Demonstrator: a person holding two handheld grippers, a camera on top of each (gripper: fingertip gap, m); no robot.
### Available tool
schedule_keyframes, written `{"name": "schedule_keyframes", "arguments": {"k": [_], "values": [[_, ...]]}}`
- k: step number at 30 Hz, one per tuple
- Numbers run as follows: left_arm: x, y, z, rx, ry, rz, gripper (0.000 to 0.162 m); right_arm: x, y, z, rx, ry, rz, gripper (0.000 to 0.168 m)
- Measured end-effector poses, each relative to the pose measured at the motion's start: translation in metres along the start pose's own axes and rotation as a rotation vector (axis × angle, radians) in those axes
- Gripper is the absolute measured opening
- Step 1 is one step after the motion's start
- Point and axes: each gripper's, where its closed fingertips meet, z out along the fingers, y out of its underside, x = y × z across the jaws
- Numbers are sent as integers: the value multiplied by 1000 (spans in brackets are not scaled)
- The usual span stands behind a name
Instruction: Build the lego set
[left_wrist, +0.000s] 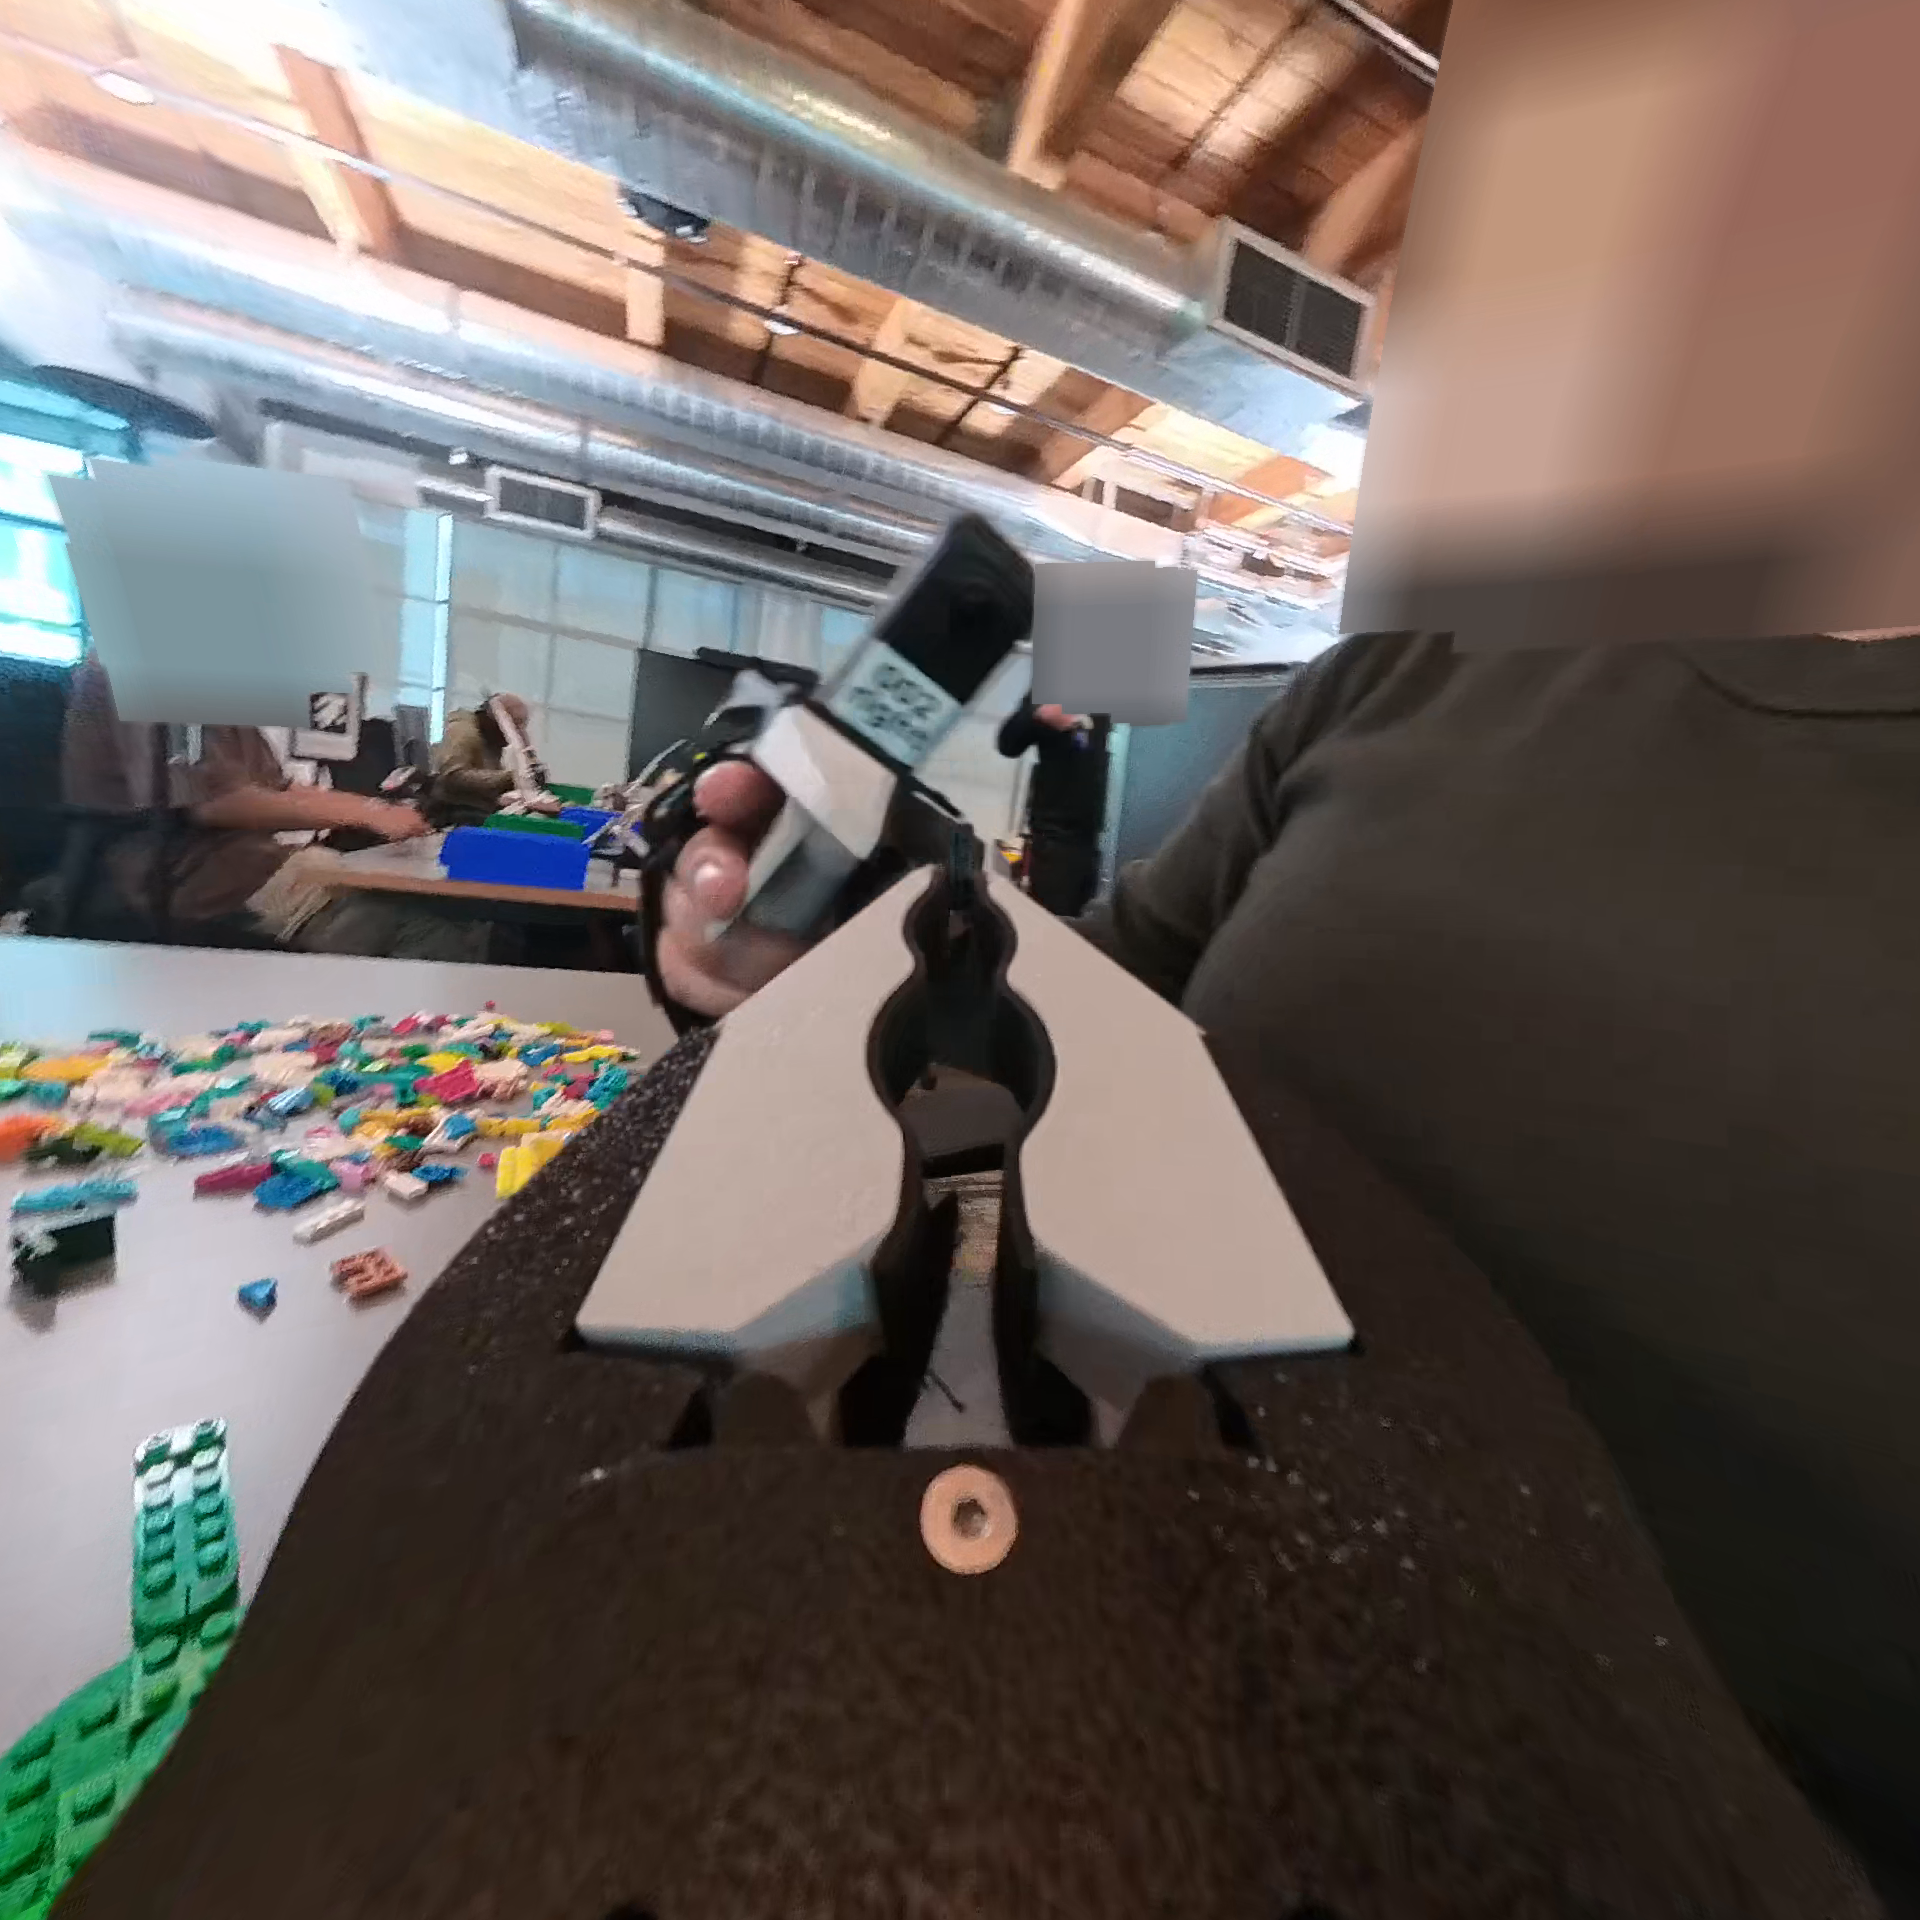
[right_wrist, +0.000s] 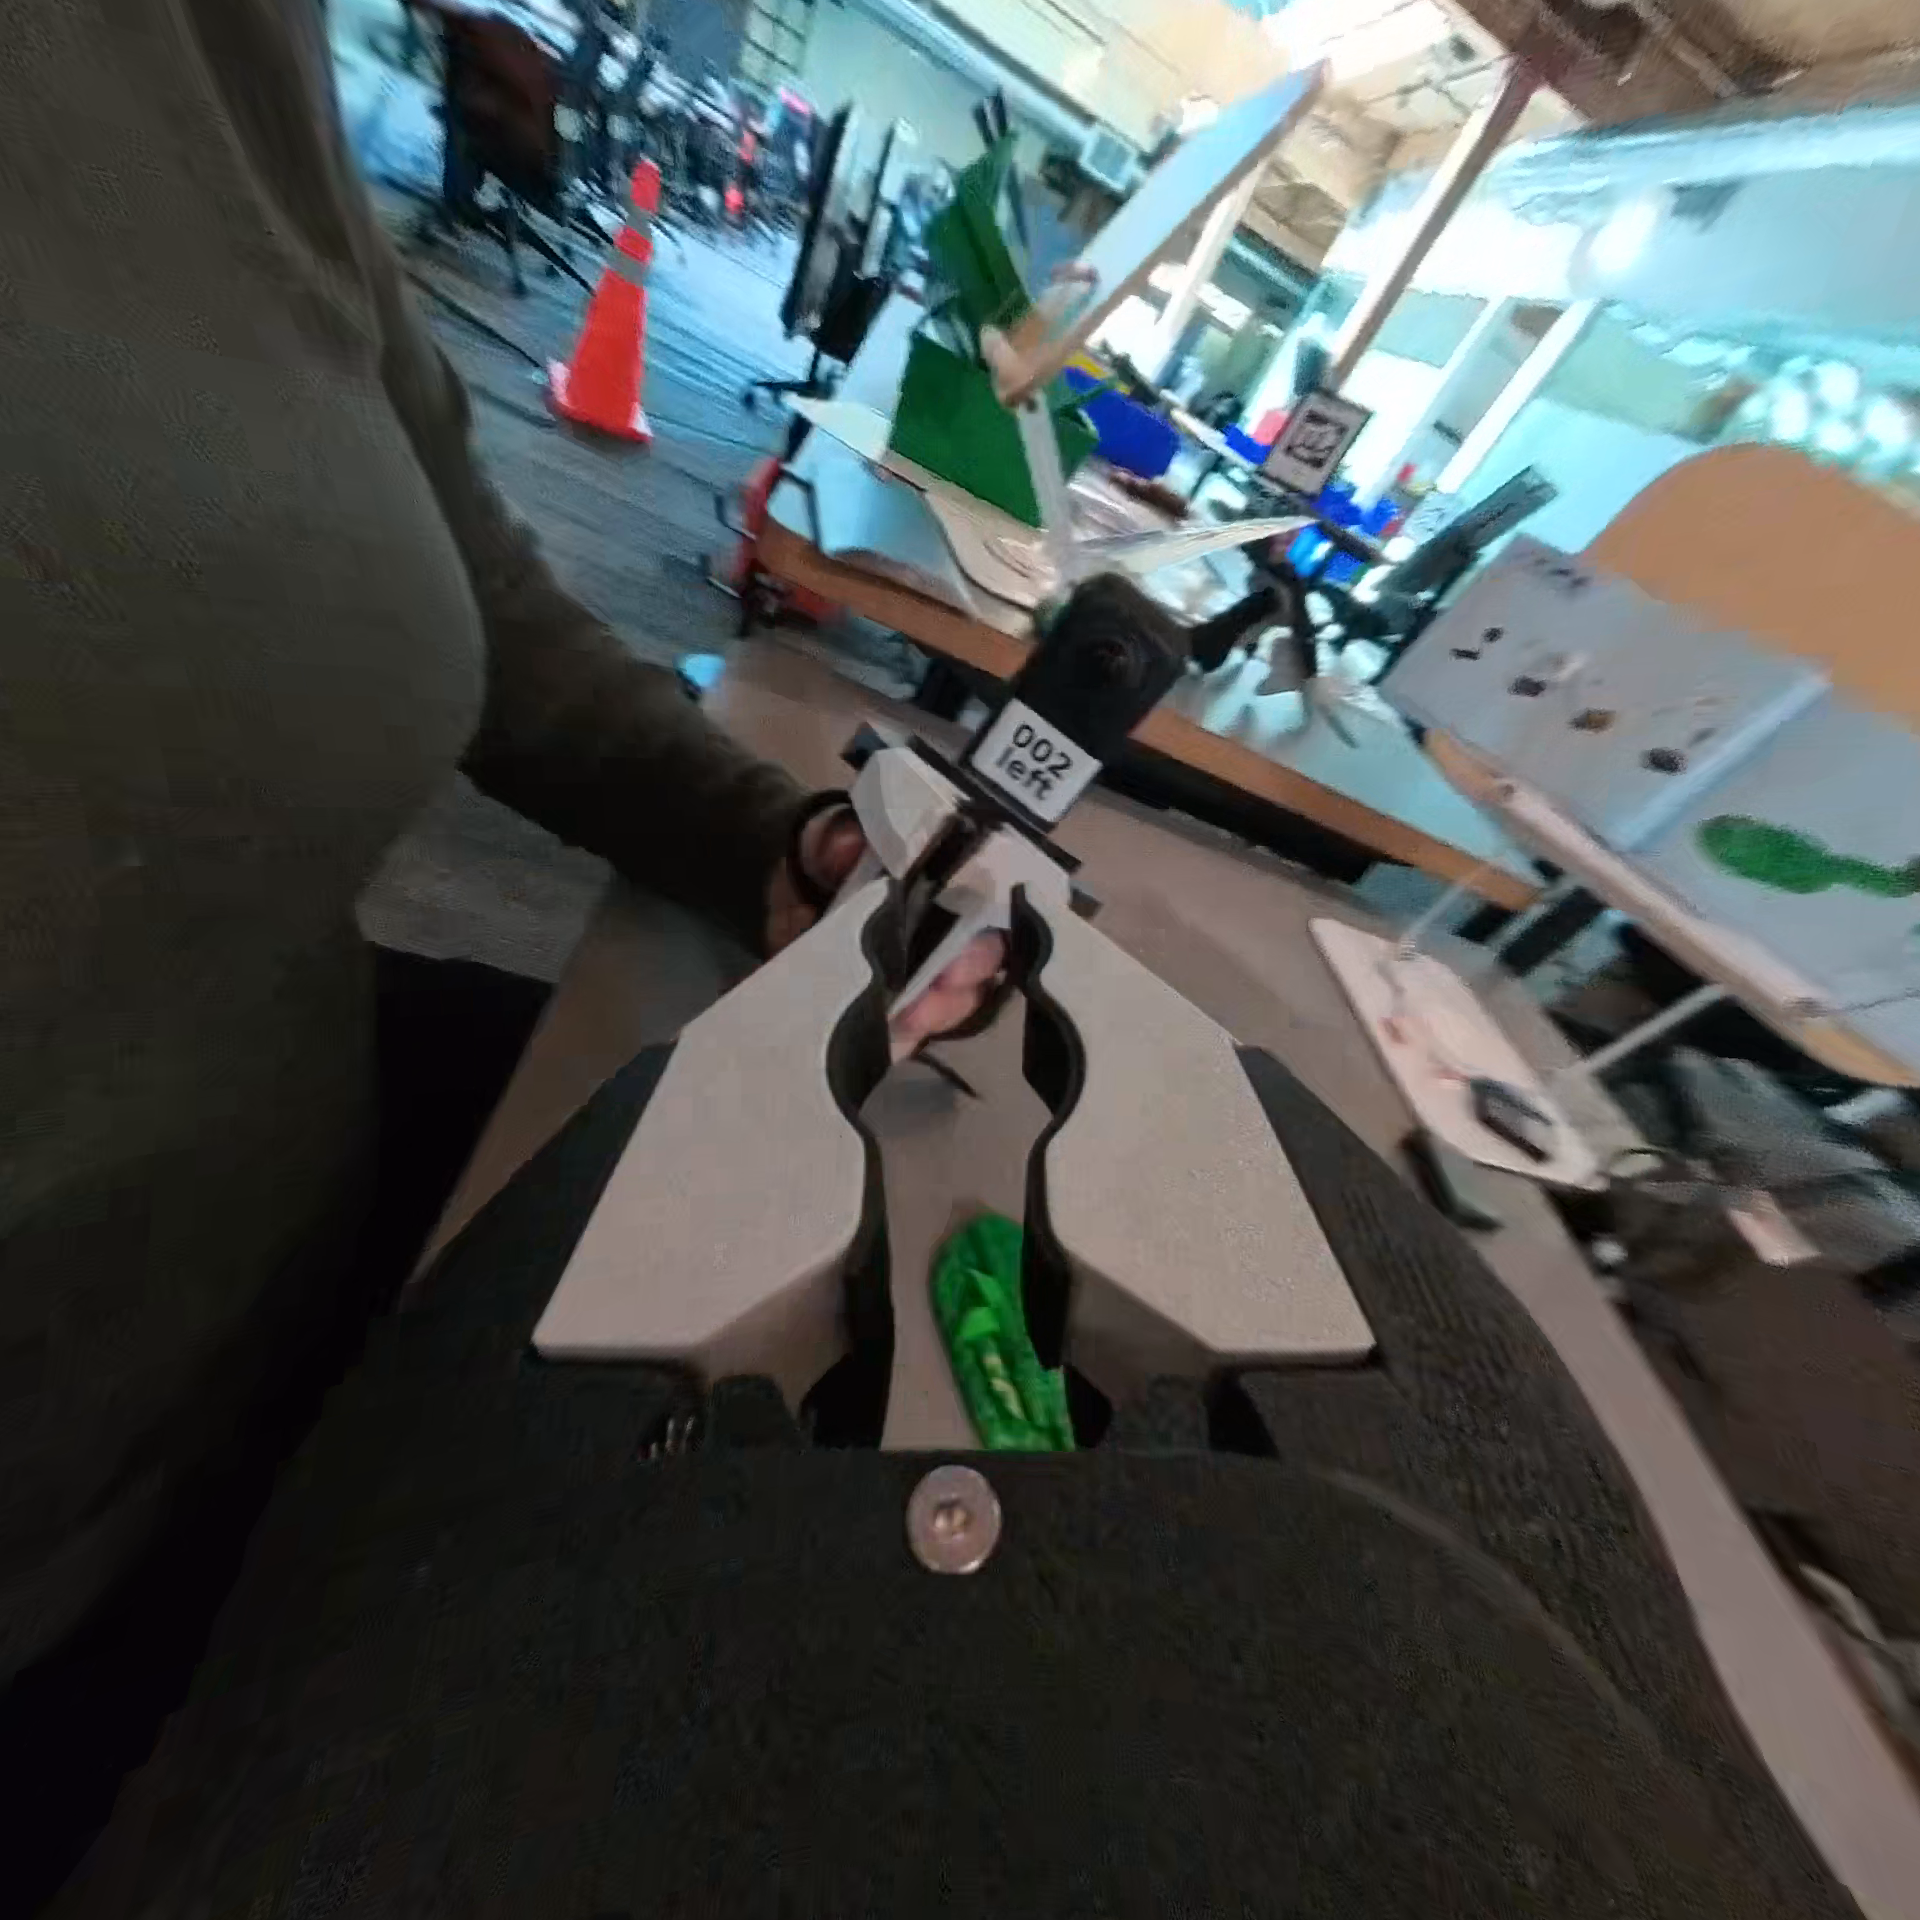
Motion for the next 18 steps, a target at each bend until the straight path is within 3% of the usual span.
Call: {"name": "schedule_keyframes", "arguments": {"k": [6,11,18], "values": [[24,-1,-7,-26,155,-10,1,-9,-31,7,147,-255,298,18],[32,-8,-8,-8,187,17,1,-19,-33,19,122,-331,290,11],[27,-10,-12,-18,128,80,0,-15,-27,27,65,-295,288,3]]}}
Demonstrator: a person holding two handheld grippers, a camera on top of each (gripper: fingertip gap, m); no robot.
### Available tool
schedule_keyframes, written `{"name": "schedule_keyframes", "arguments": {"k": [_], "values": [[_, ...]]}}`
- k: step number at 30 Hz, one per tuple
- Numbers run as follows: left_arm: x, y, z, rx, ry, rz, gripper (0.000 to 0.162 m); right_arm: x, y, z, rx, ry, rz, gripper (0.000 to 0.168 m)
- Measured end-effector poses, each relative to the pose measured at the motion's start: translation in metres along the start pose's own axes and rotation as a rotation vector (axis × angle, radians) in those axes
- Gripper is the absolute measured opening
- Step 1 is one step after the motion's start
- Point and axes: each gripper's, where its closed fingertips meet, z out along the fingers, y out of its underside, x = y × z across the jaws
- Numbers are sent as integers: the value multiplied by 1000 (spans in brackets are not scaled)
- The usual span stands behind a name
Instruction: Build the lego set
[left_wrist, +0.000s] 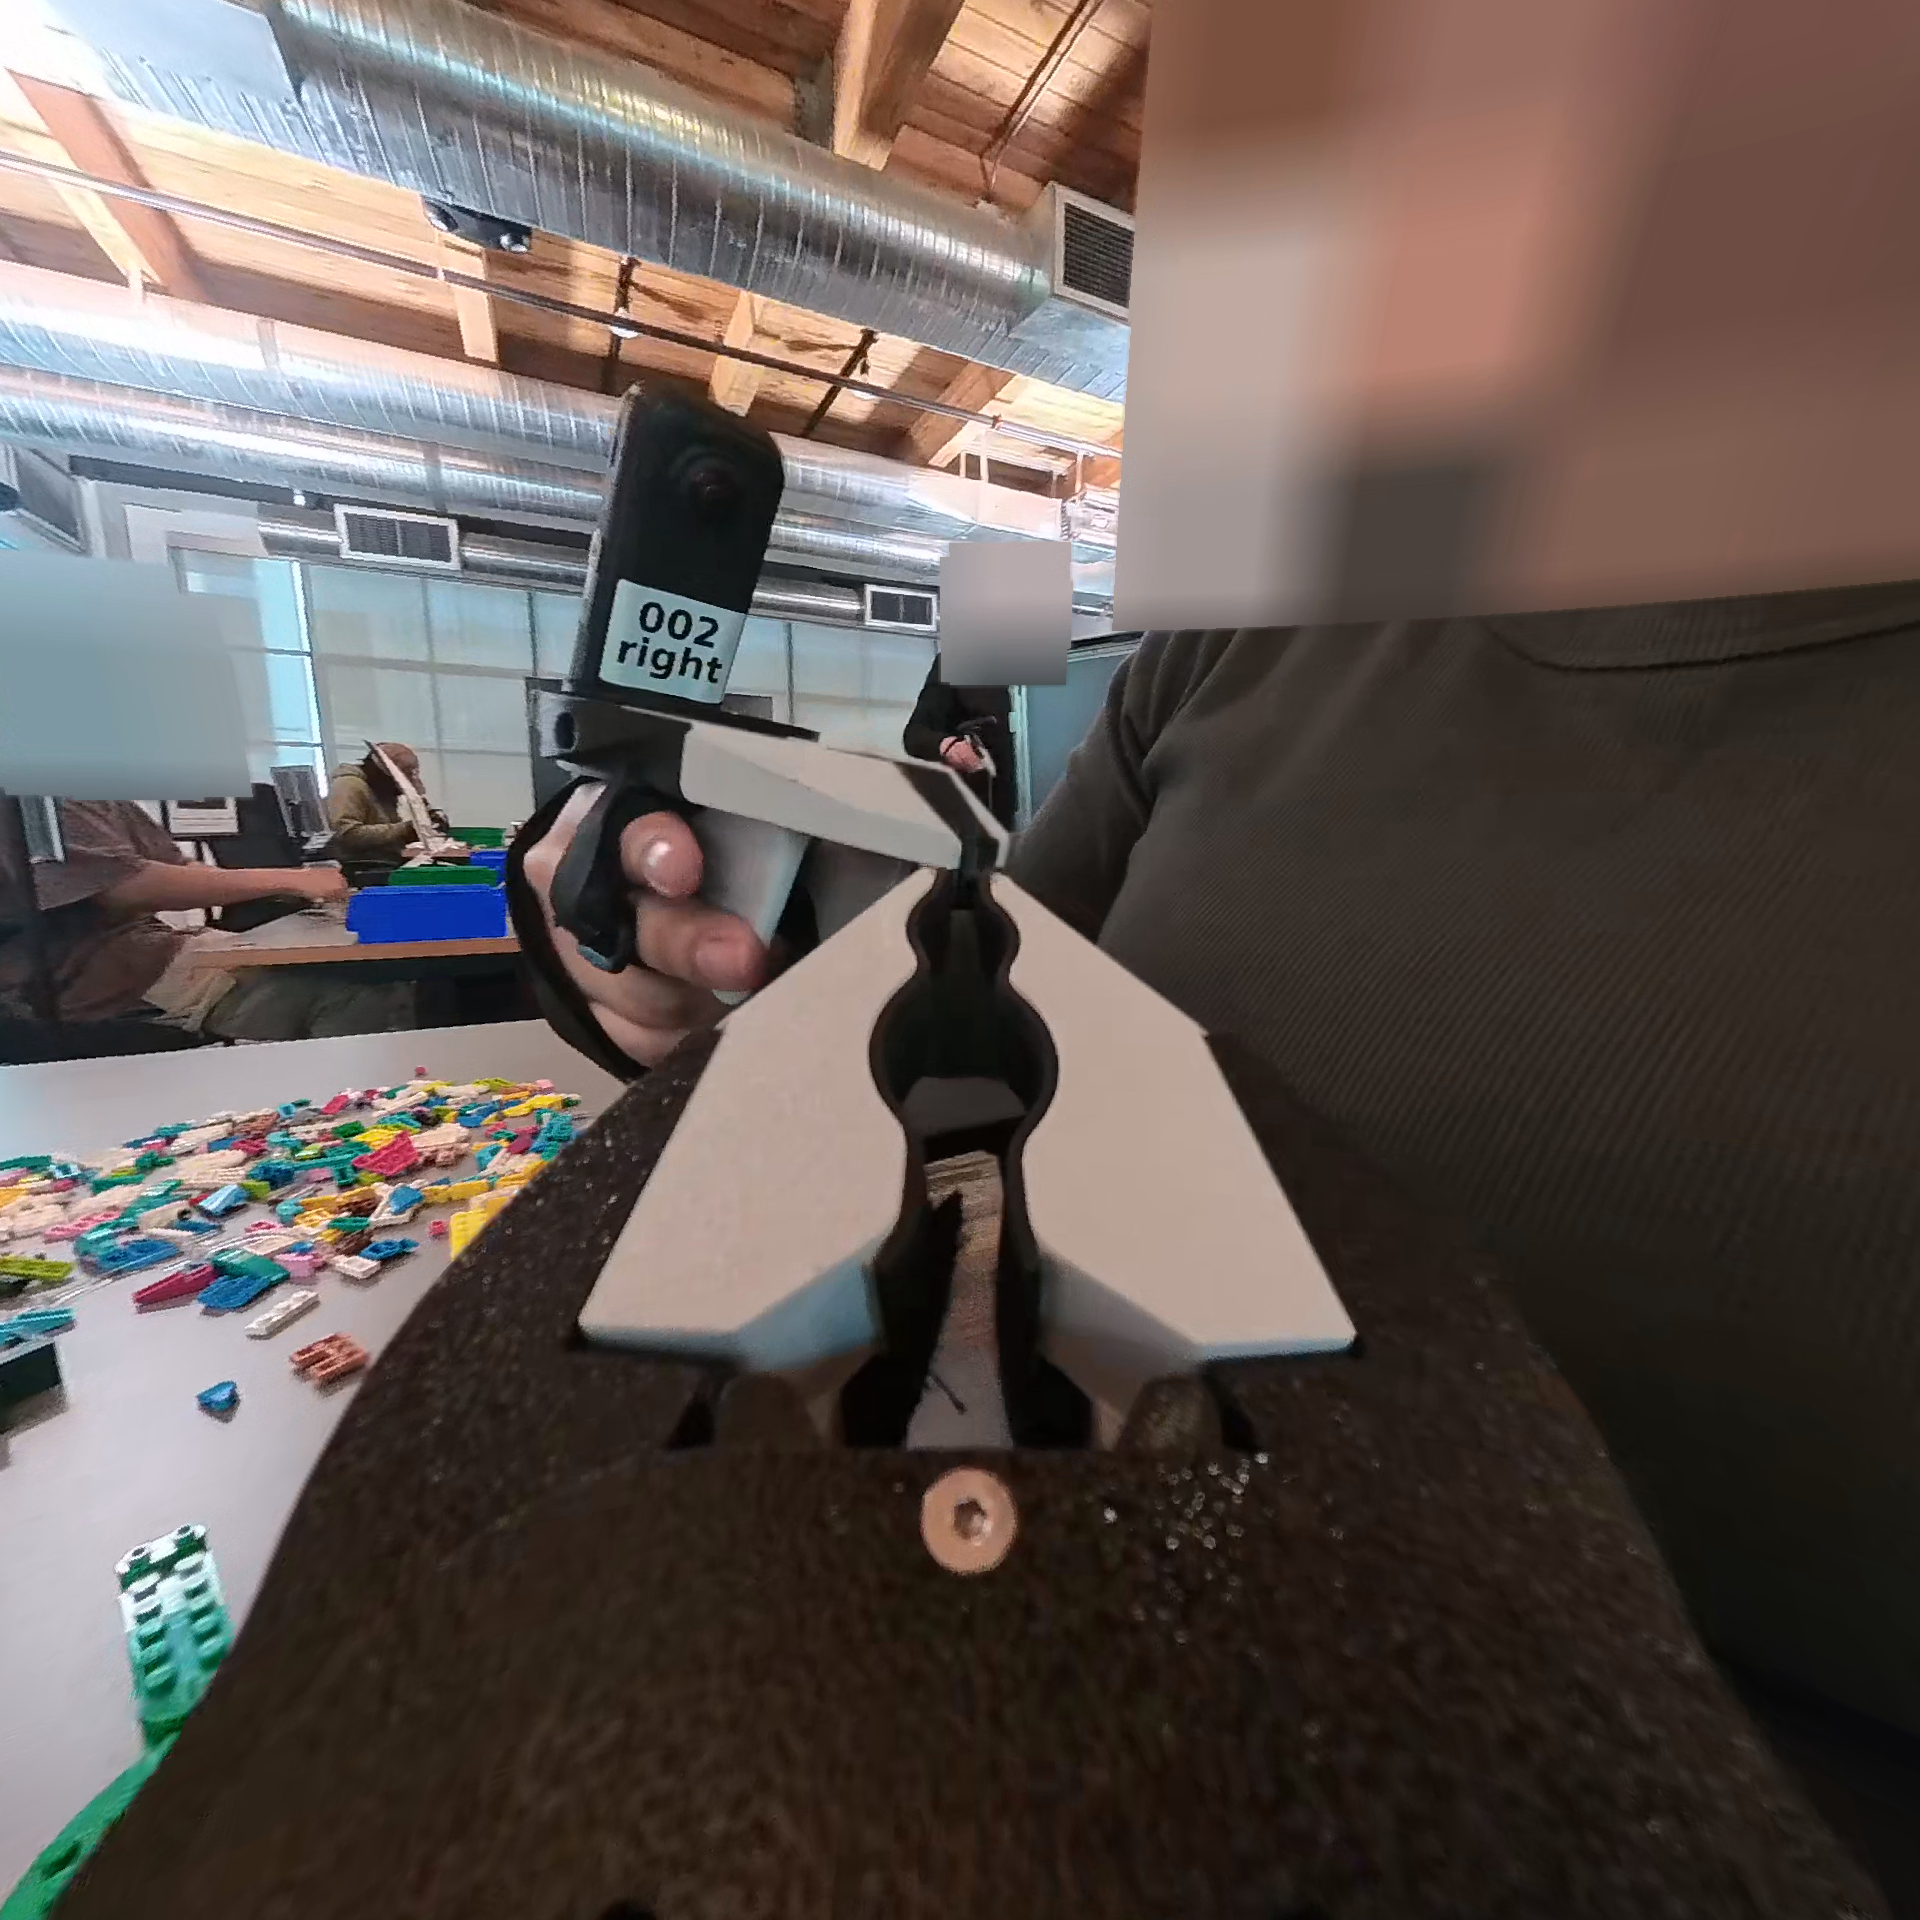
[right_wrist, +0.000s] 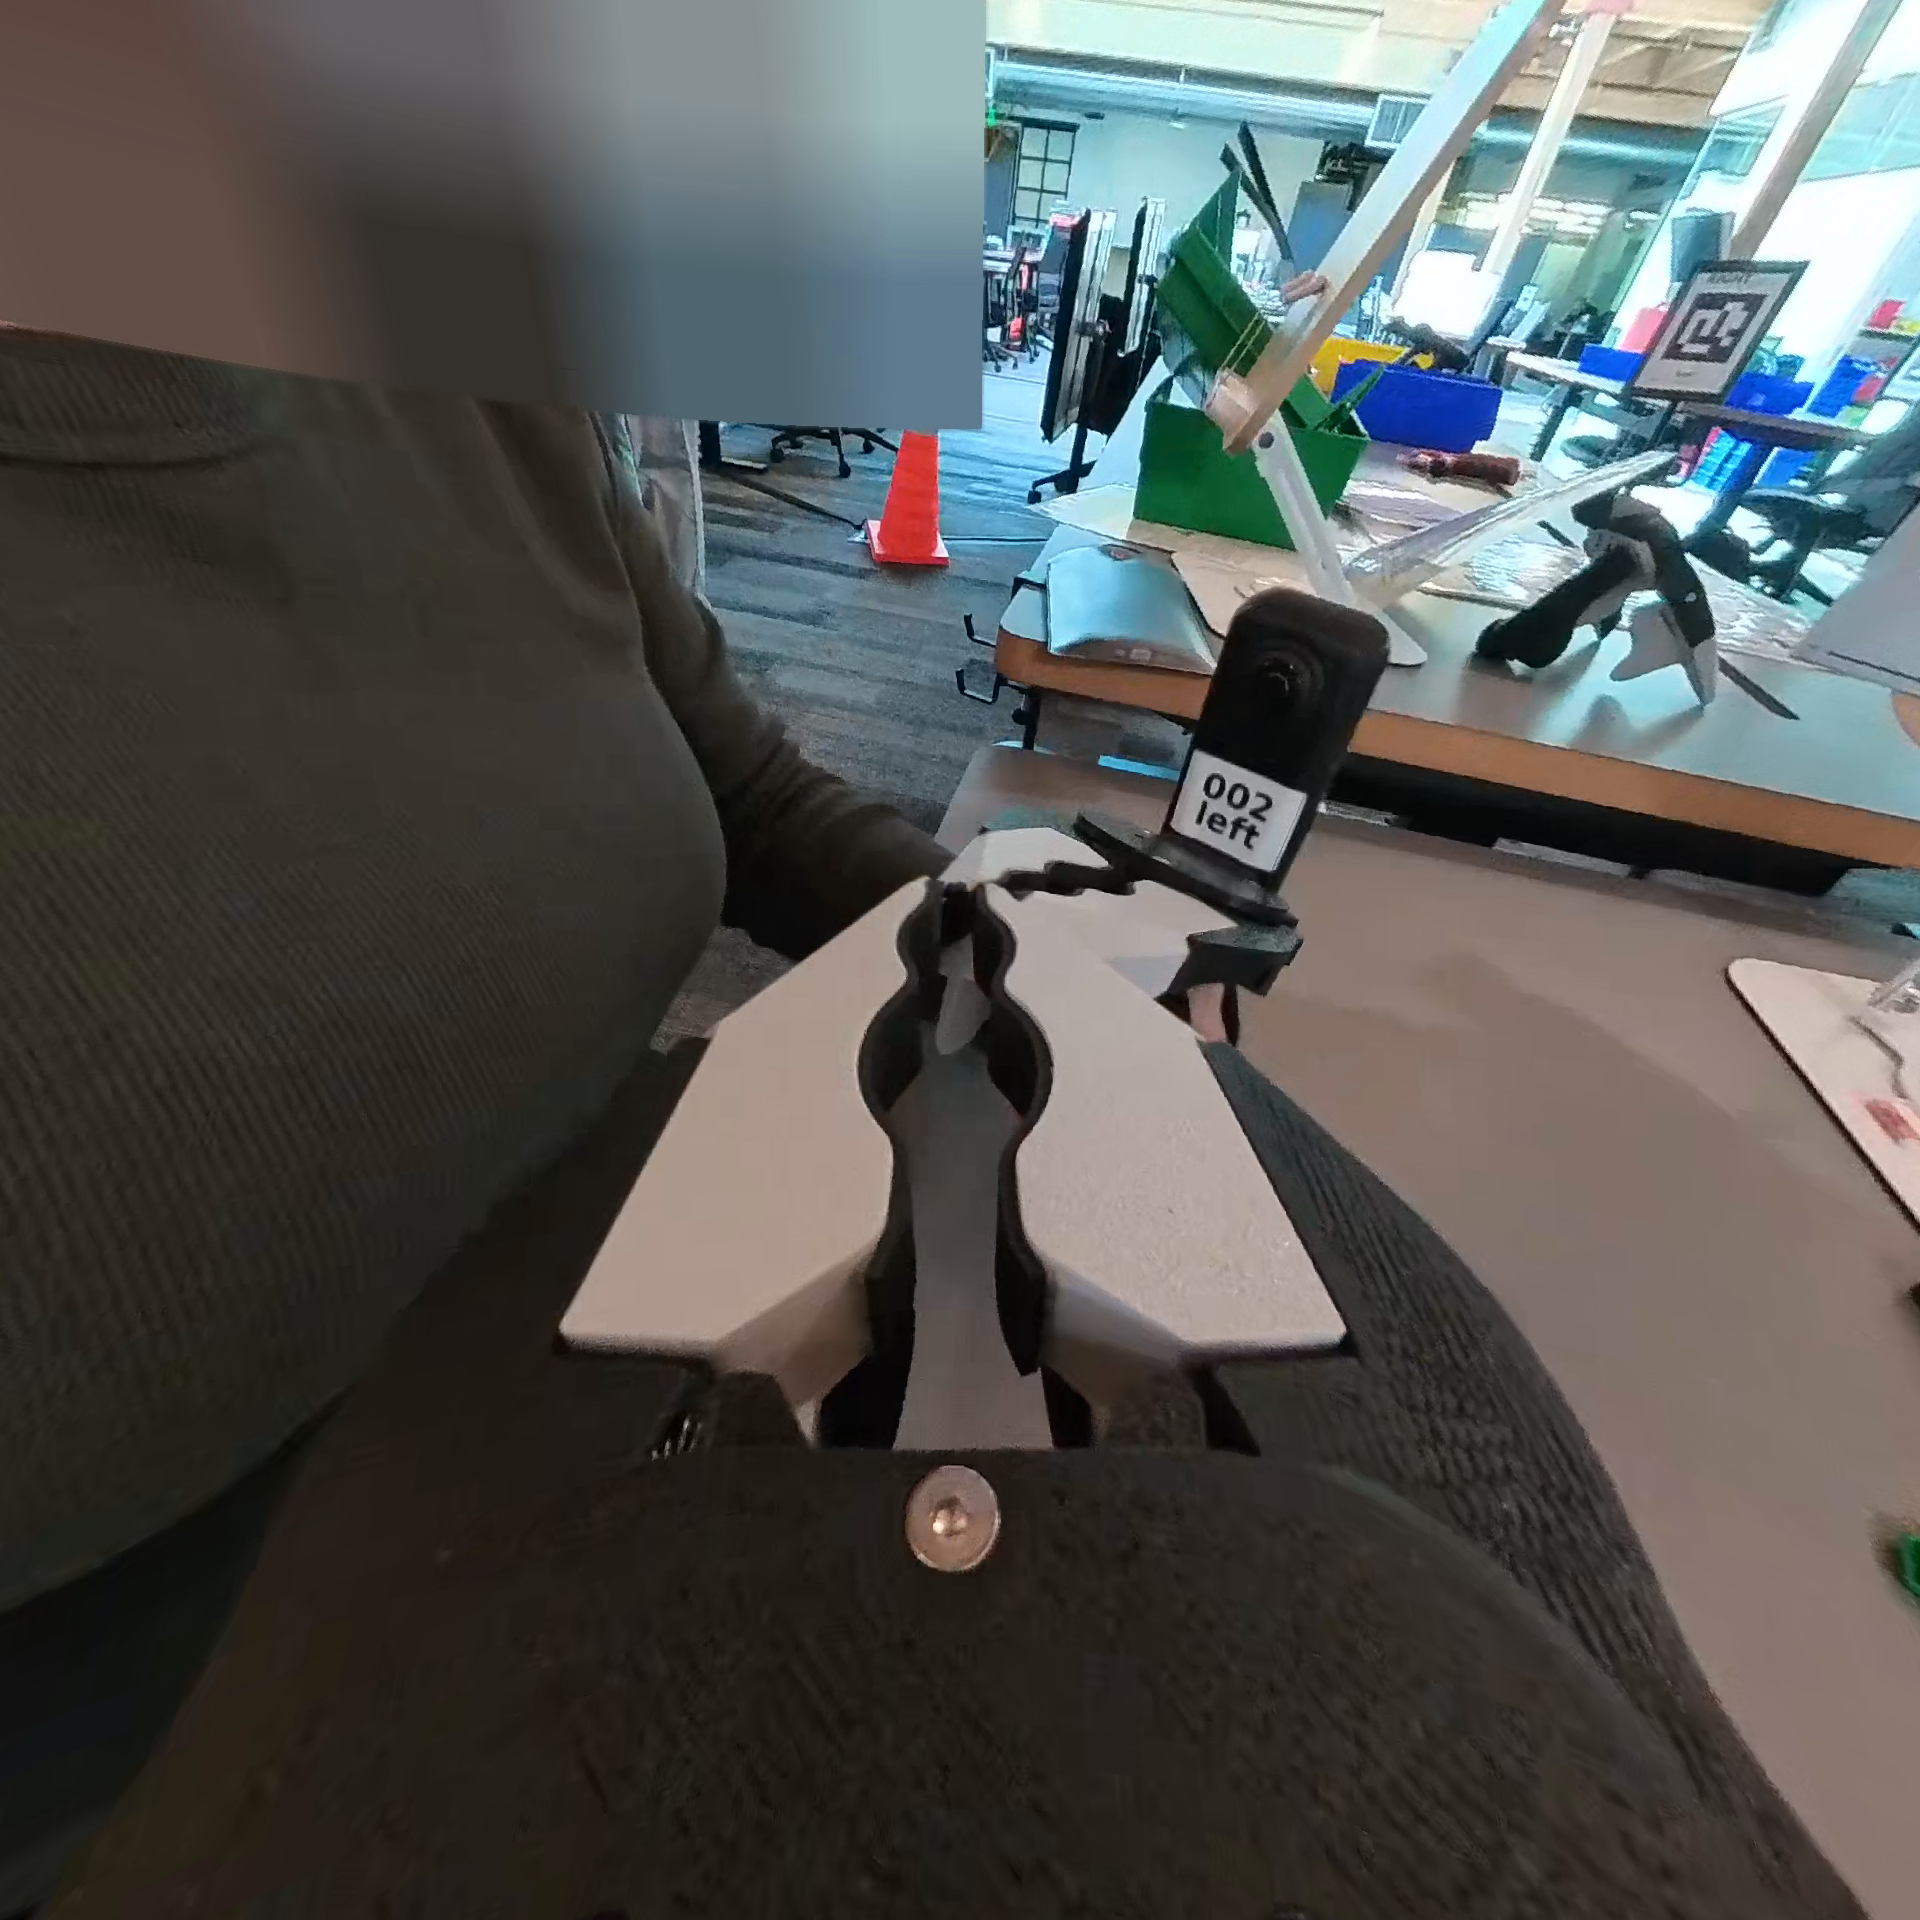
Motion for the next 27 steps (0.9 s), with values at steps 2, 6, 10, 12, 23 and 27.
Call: {"name": "schedule_keyframes", "arguments": {"k": [2,6,10,12,23,27], "values": [[-5,0,-2,-12,-40,26,1,4,1,-1,-14,34,-8,4],[-15,2,-5,-53,-122,91,1,12,5,-3,-39,97,-25,2],[-26,6,-10,-87,-205,112,1,22,13,-9,-74,163,-64,2],[-42,12,-18,-151,-307,142,9,31,19,-15,-83,200,-64,2],[-168,100,-161,-953,-612,43,56,89,75,-44,-87,346,111,3],[-170,92,-141,-841,-452,60,44,110,100,-48,-173,427,102,2]]}}
